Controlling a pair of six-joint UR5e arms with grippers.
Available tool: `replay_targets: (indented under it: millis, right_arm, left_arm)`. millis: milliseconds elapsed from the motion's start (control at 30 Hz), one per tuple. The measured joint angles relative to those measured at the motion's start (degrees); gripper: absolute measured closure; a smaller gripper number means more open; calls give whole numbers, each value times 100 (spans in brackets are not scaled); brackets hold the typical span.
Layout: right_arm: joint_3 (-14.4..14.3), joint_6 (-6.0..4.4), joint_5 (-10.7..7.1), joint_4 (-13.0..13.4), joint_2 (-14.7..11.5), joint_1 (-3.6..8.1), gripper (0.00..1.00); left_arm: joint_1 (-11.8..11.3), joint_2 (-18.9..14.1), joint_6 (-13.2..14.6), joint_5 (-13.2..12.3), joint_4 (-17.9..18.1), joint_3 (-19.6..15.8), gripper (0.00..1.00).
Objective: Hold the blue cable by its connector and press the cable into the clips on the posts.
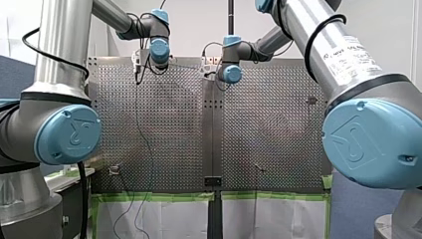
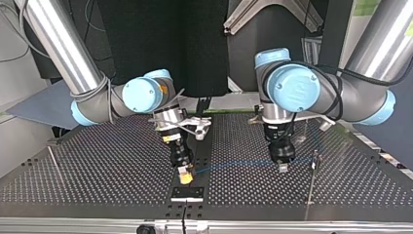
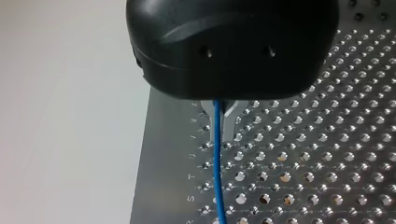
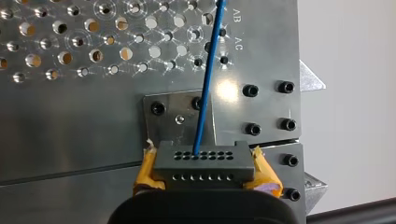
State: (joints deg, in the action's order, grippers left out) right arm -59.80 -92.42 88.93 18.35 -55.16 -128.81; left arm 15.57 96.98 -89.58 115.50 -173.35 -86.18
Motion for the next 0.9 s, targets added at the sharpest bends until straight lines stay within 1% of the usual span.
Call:
replay_targets:
  millis: [133,333,567,733,900]
  right_arm:
    - [-3,2,6,-24,0,0,100]
    - [-63,-8,14,-98,-1,0,100]
    - [-415,-25,19,-115,-4,39,100]
    - [-685,-11,20,-120,-7,67,100]
    - [-938,3,29,-120,-8,75,100]
  left_arm:
    - [11,1,68,-13,31,-64,100]
    - [45,13,86,-61,220,-249,100]
    - [120,54,14,-165,451,-457,100]
    - [213,250,-12,-142,490,-552,100]
    - [304,406,-52,-123,668,-713,100]
